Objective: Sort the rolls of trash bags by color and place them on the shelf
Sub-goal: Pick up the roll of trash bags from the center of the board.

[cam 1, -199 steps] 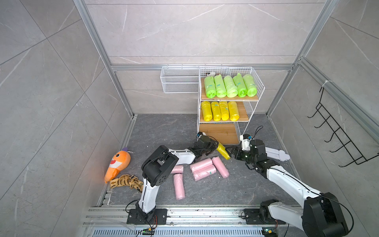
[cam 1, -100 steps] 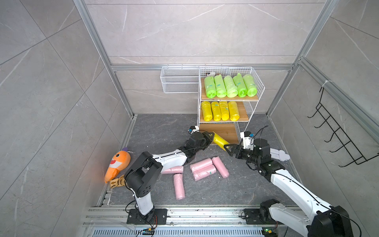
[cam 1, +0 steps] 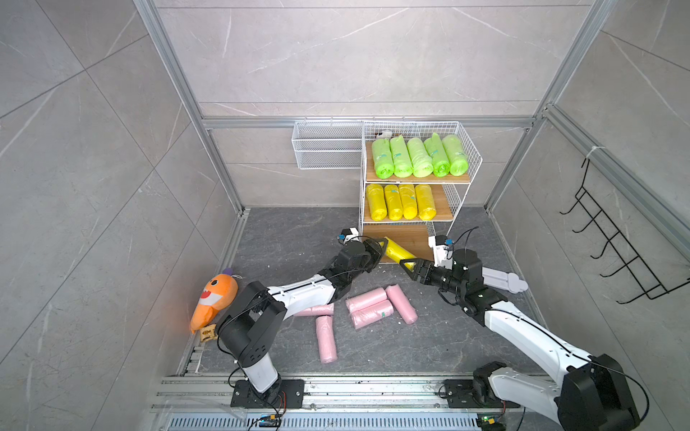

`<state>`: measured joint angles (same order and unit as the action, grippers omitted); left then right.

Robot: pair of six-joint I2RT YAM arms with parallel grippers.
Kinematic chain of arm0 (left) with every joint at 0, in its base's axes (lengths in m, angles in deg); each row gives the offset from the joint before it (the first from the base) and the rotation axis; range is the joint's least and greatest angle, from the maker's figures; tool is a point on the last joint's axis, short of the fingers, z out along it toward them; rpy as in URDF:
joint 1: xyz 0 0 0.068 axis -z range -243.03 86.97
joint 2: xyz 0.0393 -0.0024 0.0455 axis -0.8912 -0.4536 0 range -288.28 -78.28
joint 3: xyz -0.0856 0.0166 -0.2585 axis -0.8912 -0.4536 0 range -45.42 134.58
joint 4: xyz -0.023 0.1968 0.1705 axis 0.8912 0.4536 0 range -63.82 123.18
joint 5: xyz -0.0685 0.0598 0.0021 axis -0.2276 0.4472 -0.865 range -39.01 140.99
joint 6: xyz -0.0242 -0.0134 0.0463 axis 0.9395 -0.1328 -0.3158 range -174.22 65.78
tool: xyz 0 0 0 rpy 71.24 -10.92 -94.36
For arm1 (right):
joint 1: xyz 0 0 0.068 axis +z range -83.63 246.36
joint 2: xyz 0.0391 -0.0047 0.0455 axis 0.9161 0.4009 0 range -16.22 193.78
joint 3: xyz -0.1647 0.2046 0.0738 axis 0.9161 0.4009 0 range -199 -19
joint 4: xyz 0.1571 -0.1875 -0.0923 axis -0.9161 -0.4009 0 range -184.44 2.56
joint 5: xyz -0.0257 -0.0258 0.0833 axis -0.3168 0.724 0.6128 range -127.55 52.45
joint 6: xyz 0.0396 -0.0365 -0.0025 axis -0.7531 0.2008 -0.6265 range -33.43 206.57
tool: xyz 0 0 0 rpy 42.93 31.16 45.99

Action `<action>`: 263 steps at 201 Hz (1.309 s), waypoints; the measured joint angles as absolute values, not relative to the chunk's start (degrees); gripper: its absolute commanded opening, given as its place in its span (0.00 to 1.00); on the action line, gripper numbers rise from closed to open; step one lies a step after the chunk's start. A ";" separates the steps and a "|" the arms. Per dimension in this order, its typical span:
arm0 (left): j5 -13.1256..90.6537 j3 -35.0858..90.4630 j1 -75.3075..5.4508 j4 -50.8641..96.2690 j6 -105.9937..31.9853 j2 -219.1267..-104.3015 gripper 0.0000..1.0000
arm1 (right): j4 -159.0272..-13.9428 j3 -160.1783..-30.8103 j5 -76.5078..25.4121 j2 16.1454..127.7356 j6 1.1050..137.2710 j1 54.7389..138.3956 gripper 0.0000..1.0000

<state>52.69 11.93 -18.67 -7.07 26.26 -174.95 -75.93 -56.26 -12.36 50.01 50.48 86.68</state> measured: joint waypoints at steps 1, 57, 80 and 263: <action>52.64 11.90 -18.67 -7.07 26.29 -174.95 0.29 | -75.80 -56.26 -12.38 50.12 50.30 86.72 0.64; 52.32 11.71 -18.67 -7.44 26.99 -174.95 0.29 | -73.61 -56.94 -12.18 51.08 49.95 87.03 0.41; 52.27 11.66 -18.71 -7.77 27.05 -174.95 0.33 | -73.39 -56.94 -12.20 51.08 49.95 87.03 0.33; 62.17 8.23 -19.04 7.03 6.72 -158.42 0.79 | -109.46 -81.22 -24.03 38.15 63.83 86.59 0.29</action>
